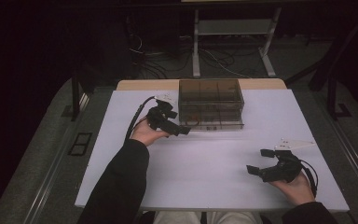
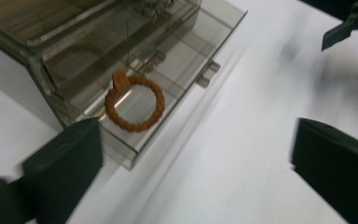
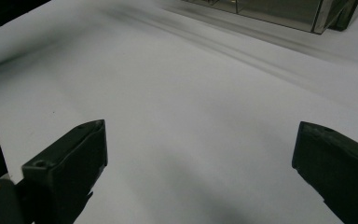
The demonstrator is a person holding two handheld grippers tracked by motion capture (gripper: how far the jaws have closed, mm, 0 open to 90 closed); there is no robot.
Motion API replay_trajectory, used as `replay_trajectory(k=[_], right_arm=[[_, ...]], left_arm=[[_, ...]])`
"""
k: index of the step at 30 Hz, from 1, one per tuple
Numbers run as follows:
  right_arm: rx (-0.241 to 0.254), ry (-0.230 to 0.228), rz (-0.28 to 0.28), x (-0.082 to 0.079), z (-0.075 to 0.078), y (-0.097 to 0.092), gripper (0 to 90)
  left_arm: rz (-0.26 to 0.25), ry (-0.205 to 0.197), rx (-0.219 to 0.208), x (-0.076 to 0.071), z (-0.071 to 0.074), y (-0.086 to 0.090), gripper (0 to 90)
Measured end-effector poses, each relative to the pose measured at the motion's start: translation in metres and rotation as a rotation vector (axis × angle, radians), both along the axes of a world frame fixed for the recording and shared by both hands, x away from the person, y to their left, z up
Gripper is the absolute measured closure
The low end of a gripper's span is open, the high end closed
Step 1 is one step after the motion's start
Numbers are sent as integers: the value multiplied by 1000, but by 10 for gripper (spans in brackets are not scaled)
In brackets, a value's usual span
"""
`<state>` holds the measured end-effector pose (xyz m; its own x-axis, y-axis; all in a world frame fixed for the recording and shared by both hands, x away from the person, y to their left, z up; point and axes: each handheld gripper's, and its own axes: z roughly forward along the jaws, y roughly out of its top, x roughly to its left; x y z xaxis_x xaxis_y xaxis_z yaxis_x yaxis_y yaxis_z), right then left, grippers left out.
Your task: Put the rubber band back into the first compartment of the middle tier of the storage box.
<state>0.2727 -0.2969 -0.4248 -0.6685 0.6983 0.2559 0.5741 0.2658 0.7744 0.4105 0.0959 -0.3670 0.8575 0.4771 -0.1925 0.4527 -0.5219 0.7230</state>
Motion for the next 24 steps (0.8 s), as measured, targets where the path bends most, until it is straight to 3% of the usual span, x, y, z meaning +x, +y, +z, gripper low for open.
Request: replay_trajectory(k=[7, 24], right_arm=[[1, -1, -1, 0, 0, 0, 26], [-2, -4, 4, 0, 0, 1, 26]], left_arm=[[3, -20, -4, -16, -1, 5, 0], [47, -70, -80, -58, -10, 29, 0]])
